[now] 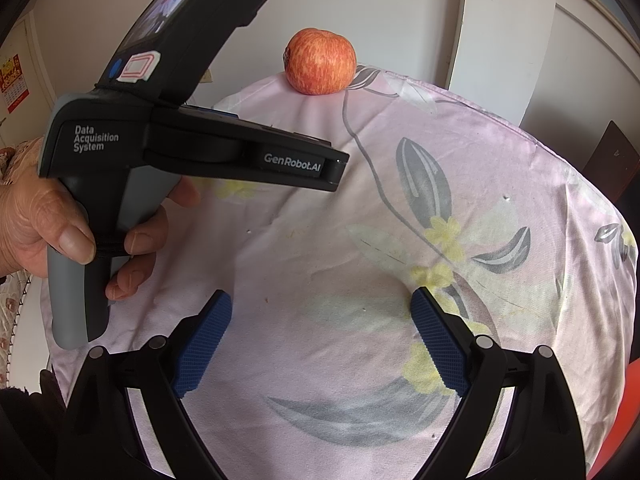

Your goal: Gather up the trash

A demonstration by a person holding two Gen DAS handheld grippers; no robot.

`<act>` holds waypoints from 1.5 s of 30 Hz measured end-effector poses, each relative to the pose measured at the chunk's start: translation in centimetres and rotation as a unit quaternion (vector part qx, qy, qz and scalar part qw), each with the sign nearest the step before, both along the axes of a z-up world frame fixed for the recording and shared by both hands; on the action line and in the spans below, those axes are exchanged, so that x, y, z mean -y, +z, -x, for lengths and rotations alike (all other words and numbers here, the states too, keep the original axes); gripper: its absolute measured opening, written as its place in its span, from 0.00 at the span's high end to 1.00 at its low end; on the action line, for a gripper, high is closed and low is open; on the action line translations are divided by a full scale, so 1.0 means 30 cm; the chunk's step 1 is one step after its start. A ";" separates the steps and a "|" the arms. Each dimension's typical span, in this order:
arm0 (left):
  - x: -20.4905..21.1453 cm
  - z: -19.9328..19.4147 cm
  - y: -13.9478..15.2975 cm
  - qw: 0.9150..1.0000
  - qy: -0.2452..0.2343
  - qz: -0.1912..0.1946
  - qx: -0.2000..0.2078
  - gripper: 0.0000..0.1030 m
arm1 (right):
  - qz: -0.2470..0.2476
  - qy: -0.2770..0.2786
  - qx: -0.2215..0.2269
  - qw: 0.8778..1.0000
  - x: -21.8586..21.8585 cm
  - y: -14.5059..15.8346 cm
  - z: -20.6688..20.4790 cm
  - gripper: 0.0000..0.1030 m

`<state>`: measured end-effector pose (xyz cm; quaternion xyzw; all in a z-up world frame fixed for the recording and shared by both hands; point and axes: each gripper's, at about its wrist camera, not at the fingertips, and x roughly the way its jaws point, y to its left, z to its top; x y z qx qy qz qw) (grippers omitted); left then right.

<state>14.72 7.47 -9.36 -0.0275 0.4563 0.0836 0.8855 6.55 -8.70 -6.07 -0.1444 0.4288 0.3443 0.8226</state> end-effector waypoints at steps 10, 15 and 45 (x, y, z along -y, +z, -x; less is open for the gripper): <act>0.001 0.000 0.000 1.000 0.000 0.000 0.000 0.10 | 0.000 0.000 0.000 1.000 0.000 0.000 0.002 0.11; 0.000 -0.001 0.000 1.000 0.000 0.000 0.000 0.10 | 0.000 0.000 0.000 1.000 0.000 0.000 0.002 0.11; 0.006 0.000 -0.001 1.000 -0.002 0.001 -0.001 0.09 | 0.000 0.000 0.000 1.000 0.000 0.000 0.002 0.11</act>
